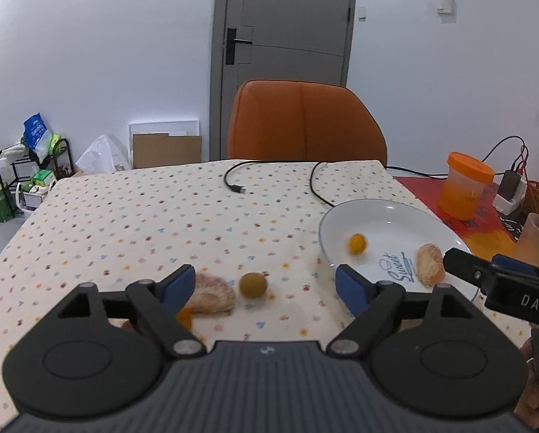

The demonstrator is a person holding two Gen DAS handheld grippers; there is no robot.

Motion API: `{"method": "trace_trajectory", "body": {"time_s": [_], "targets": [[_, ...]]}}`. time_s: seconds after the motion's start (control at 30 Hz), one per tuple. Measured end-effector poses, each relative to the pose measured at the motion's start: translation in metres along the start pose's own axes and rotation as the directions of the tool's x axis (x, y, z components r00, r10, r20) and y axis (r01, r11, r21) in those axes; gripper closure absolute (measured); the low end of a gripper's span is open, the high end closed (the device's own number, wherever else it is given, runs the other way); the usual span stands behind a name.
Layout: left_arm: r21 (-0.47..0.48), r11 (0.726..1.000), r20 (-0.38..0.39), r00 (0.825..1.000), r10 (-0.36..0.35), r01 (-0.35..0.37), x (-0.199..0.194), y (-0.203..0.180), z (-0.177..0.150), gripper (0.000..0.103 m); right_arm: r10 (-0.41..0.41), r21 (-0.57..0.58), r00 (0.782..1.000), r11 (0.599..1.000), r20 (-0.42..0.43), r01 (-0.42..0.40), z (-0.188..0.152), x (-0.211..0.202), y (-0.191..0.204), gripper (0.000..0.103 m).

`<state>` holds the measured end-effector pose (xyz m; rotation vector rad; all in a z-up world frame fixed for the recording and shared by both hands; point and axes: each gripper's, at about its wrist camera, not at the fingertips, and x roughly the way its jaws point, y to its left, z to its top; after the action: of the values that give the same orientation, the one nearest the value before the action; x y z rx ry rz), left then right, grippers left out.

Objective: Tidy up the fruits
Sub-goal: 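Open the right gripper over the plate while the left releases its small orange, then move both grippers back to the remaining fruit pile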

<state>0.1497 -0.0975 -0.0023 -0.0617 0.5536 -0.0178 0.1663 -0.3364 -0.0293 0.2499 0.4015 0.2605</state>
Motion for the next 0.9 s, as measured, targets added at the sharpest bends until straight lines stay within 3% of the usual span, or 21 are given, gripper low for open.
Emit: {"method": "trace_trajectory", "body": {"time_s": [0.4,0.7,0.9], "targets": [[-0.034,0.999,0.012,0.999,0.037,-0.037,-0.026,0.039,-0.008,0.015,-0.031,-0.034,0.999,0.999,-0.010,0.031,-0.004,-0.013,0.036,0.000],[-0.060,0.997,0.017,0.999,0.050,-0.049,-0.043,0.068,-0.013,0.015,0.001,-0.086,0.998,0.996,-0.067,-0.007,-0.003,-0.014,0.065,0.000],[-0.086,0.995,0.012,0.998,0.058,-0.057,-0.055,0.089,-0.021,0.015,0.072,-0.080,0.994,0.994,-0.078,-0.078,-0.008,-0.019,0.080,0.000]]}}
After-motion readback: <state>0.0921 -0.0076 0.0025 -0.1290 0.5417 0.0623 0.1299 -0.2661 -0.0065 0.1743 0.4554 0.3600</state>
